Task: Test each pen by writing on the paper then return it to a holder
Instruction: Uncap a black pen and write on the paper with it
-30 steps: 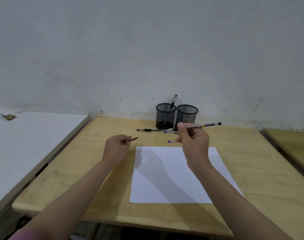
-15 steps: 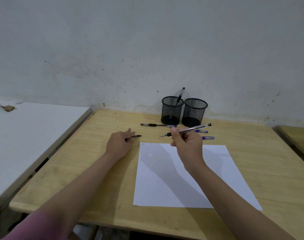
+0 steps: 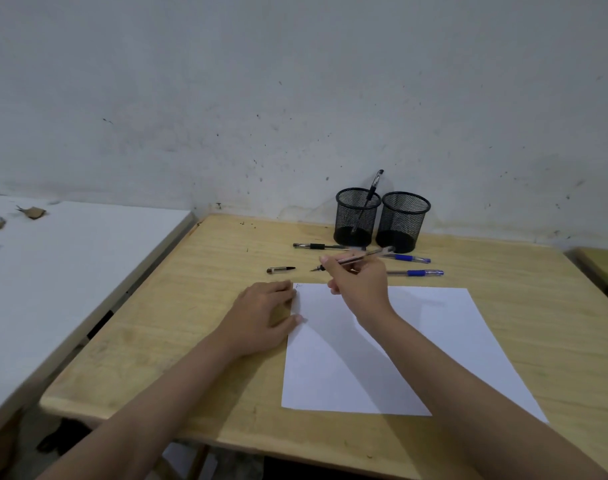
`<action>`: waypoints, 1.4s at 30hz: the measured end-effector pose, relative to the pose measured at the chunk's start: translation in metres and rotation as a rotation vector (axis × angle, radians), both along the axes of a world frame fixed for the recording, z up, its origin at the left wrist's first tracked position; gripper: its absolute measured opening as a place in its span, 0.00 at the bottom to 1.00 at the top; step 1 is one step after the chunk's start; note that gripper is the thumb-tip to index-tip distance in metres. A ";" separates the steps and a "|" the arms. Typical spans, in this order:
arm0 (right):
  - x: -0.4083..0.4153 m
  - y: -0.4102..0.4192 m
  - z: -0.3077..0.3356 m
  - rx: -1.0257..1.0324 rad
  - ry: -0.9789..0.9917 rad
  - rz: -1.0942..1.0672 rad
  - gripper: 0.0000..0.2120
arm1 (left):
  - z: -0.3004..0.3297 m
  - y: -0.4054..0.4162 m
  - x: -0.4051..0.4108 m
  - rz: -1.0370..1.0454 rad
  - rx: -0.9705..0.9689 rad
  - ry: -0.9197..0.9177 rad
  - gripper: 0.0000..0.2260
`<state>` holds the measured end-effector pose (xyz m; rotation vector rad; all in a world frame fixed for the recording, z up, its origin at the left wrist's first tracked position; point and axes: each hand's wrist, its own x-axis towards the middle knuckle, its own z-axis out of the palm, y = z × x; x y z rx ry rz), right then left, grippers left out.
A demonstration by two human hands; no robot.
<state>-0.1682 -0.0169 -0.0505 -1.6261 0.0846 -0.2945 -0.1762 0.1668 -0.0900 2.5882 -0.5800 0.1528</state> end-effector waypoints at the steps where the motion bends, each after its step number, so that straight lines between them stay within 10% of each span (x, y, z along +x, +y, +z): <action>1: 0.003 0.001 -0.001 0.004 0.014 0.017 0.08 | -0.003 0.001 0.000 0.005 0.004 0.008 0.32; 42: 0.046 0.016 -0.033 -0.090 0.042 0.058 0.12 | -0.013 0.003 0.007 0.014 0.024 -0.003 0.28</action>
